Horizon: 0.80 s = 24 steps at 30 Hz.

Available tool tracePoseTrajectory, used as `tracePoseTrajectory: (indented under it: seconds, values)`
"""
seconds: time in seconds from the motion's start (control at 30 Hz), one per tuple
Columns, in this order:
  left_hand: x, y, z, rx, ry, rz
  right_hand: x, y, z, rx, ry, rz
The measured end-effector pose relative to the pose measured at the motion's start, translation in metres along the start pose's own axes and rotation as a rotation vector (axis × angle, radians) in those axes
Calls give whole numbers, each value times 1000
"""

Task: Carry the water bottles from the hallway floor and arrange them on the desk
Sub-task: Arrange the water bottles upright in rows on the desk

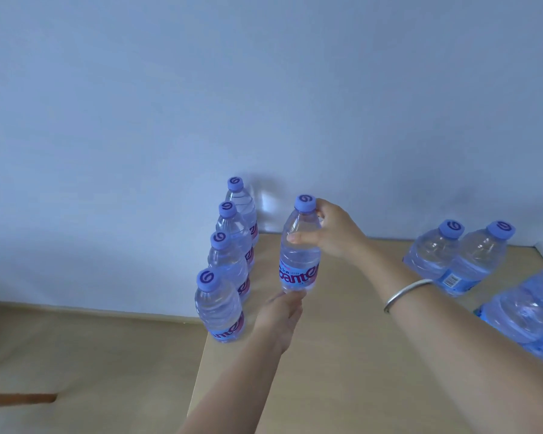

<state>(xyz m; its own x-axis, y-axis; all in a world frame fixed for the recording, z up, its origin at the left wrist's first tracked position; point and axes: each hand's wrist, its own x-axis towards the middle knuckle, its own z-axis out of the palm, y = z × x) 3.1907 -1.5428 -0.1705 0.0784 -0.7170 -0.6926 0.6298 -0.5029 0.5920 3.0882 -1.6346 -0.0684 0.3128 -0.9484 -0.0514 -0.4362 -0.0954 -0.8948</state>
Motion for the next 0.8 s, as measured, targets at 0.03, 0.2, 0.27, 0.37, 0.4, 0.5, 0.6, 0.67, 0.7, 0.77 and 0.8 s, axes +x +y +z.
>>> tracePoseTrajectory:
  seconds: [0.03, 0.2, 0.27, 0.37, 0.4, 0.5, 0.6, 0.67, 0.7, 0.77, 0.8]
  values:
    - [8, 3, 1, -16, 10, -15, 8, 2, 1, -5, -9, -1]
    - [43, 20, 12, -69, 98, -62, 49, 13, 11, -44, -49, -11]
    - [53, 24, 17, -124, 127, -52, 63, 17, 16, -55, -49, -17]
    - [69, 28, 22, -191, 161, -34, 79, 25, 24, -54, -38, -20]
    - [74, 30, 23, -197, 166, -33, 84, 28, 27, -53, -41, -18]
    - [90, 37, 23, -160, 172, -36, 95, 33, 33, -71, -53, -24]
    - [99, 41, 23, -111, 220, -42, 102, 36, 34, -67, -69, -27]
    - [103, 43, 22, -122, 240, -36, 106, 38, 34, -59, -90, -32]
    - [106, 43, 22, -130, 245, -31, 108, 38, 35, -61, -97, -36]
    - [111, 46, 21, -145, 253, -16, 111, 39, 36, -70, -96, -44]
    - [112, 47, 21, -153, 257, -10, 113, 40, 37, -75, -91, -47]
